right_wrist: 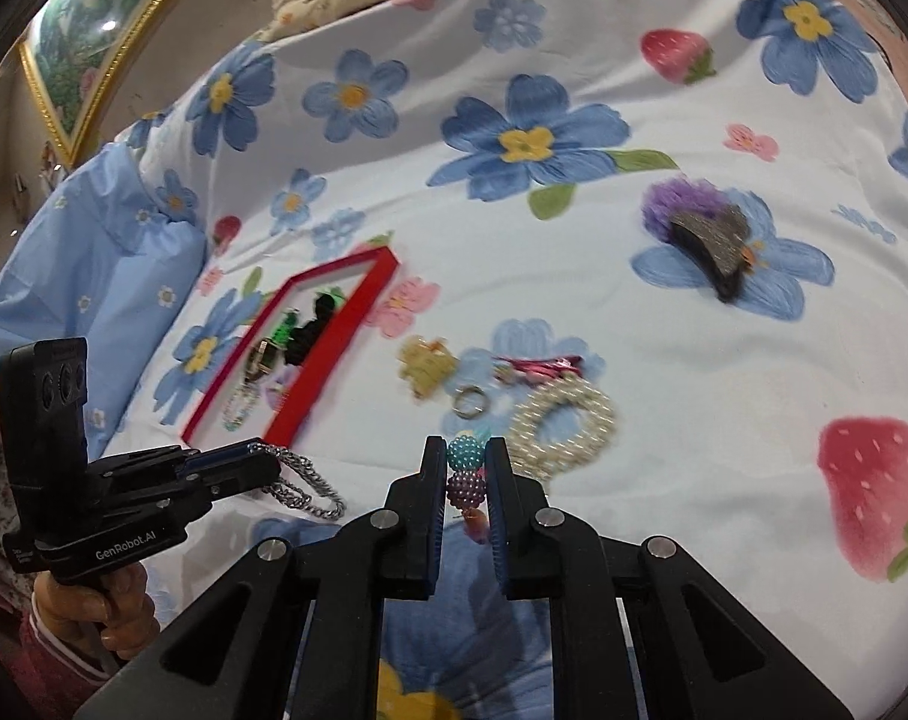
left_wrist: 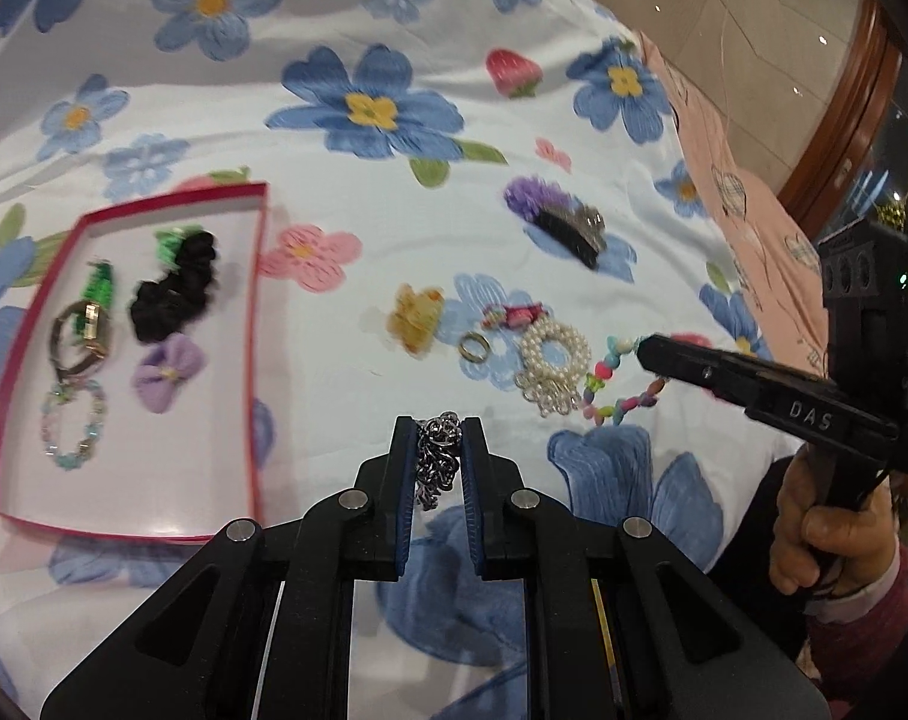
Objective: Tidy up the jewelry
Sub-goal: 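Carry the silver chain and beaded keychain into the box lid and release both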
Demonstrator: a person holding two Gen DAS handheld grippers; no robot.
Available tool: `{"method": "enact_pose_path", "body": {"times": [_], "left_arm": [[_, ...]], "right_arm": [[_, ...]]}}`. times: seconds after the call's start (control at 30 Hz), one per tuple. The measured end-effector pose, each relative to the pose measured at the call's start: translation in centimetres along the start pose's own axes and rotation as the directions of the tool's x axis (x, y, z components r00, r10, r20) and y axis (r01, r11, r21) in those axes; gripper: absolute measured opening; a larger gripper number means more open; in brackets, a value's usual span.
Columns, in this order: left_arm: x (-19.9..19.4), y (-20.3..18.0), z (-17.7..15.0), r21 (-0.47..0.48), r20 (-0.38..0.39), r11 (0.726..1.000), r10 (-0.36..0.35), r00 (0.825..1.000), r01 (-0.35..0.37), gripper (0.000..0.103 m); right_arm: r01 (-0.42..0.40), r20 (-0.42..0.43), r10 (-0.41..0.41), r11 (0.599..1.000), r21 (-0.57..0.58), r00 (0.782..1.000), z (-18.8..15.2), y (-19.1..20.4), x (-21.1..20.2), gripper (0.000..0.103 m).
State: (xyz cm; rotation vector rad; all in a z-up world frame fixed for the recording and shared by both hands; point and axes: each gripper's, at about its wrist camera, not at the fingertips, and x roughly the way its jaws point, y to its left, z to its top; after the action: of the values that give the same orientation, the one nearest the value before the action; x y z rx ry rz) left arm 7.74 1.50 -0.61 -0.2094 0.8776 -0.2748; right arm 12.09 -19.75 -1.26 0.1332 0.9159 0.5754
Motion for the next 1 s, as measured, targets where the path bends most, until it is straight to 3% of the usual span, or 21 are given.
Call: {"method": "enact_pose_path", "body": {"times": [0.47,1.0], "left_arm": [[-5.1,6.8,0.0,-0.144,0.093,0.987,0.091,0.991,-0.077,0.012],[-7.3,13.0,-0.7,-0.268,0.116,0.953,0.175,0.978,-0.139,0.012]], "right_arm": [[-0.101,-0.022,0.1,0.992,-0.076,0.995,1.4,5.9,2.8,0.012],[-0.213,-0.069,0.206,0.969,-0.125,0.976,2.8,11.9,7.0,0.012]]}}
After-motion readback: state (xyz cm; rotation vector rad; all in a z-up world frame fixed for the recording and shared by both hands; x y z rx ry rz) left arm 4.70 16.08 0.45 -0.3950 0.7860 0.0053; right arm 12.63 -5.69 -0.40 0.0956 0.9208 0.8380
